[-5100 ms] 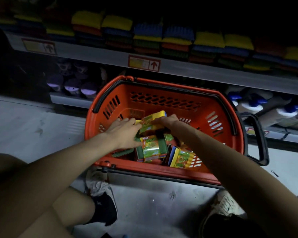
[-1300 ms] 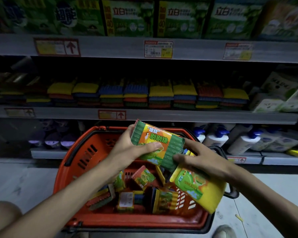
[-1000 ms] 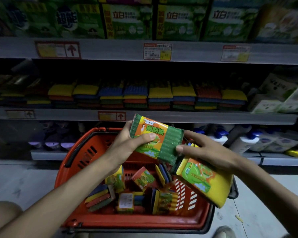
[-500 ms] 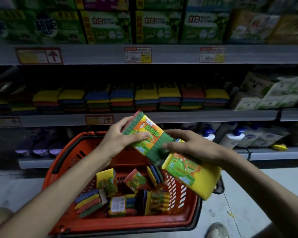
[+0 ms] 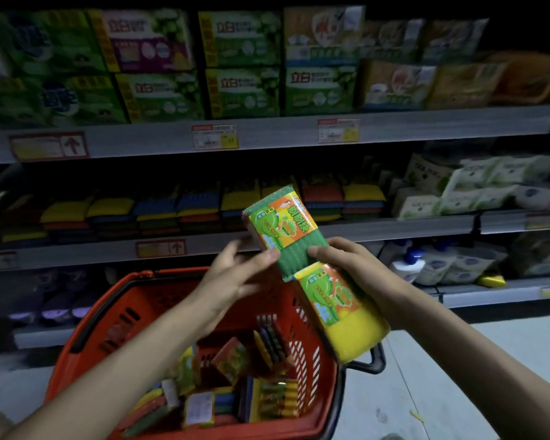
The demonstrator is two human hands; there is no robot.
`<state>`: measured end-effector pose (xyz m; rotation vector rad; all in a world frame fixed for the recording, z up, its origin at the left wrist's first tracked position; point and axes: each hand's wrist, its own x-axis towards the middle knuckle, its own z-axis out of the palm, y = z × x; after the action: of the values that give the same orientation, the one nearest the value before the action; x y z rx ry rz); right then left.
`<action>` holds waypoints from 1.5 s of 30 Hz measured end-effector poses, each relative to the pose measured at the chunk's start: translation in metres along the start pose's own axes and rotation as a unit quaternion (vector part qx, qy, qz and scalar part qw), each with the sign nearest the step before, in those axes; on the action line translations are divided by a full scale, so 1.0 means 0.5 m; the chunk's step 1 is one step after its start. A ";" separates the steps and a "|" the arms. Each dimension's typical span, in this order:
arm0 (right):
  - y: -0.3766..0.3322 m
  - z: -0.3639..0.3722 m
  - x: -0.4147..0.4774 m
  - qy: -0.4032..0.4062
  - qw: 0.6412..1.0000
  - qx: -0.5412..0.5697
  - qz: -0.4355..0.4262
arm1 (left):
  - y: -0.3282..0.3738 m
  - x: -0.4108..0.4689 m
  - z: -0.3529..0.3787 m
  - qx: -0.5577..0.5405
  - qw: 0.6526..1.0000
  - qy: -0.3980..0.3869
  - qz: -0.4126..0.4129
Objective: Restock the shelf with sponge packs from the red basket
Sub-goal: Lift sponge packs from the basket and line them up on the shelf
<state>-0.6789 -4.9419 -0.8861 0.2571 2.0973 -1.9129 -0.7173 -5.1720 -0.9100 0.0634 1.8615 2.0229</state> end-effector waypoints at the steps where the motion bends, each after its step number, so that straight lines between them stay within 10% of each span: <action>1: 0.001 -0.008 -0.004 0.013 1.000 0.013 -0.004 | -0.004 0.001 0.015 0.017 1.000 -0.021 -0.011; 31: -0.029 -0.243 0.047 0.137 0.978 0.063 -0.145 | 0.092 0.240 0.376 -0.087 0.984 0.145 0.056; 45: -0.031 -0.267 0.113 0.184 0.972 -0.054 -0.138 | 0.082 0.297 0.380 0.109 0.983 0.149 0.022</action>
<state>-0.7494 -4.8146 -0.8800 0.3342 2.5910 -2.0193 -0.8093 -4.9470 -0.8817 -0.1485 2.2782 1.9340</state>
